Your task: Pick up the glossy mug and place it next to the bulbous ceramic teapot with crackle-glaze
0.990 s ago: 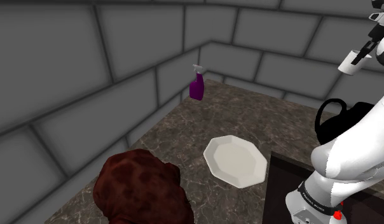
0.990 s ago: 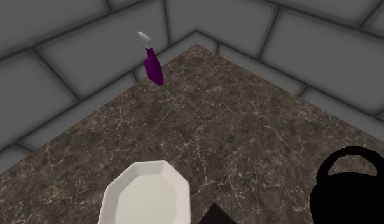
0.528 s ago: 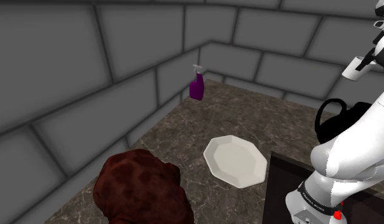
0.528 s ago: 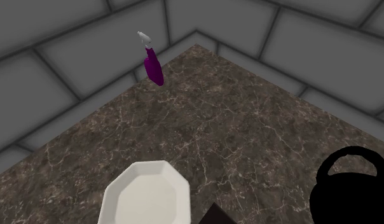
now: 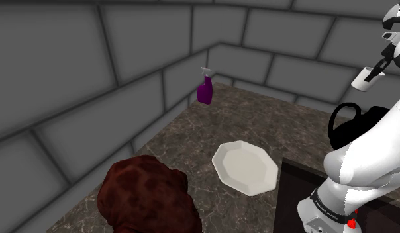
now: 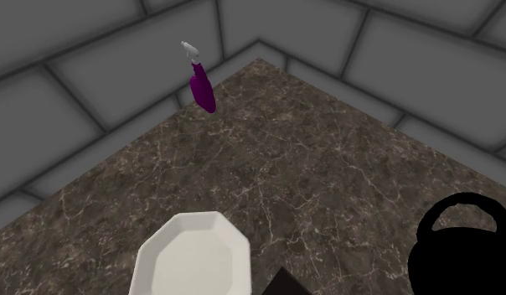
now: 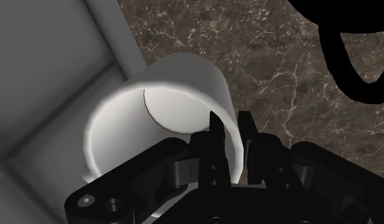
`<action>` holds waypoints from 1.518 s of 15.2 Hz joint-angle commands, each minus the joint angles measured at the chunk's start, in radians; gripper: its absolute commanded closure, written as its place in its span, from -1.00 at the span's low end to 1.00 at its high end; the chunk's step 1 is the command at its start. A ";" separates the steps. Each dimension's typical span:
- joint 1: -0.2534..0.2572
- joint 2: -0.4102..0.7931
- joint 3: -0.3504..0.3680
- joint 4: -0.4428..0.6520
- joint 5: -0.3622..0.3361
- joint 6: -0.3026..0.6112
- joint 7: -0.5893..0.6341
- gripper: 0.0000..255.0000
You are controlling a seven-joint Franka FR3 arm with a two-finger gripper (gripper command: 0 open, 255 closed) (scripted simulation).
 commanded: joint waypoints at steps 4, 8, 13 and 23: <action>0.002 -0.012 0.003 -0.078 -0.006 0.070 -0.004 1.00; 0.003 -0.013 0.003 -0.132 -0.005 0.123 -0.010 1.00; 0.003 -0.008 0.003 -0.195 0.002 0.189 -0.021 1.00; 0.000 0.024 0.000 -0.301 0.036 0.315 -0.057 1.00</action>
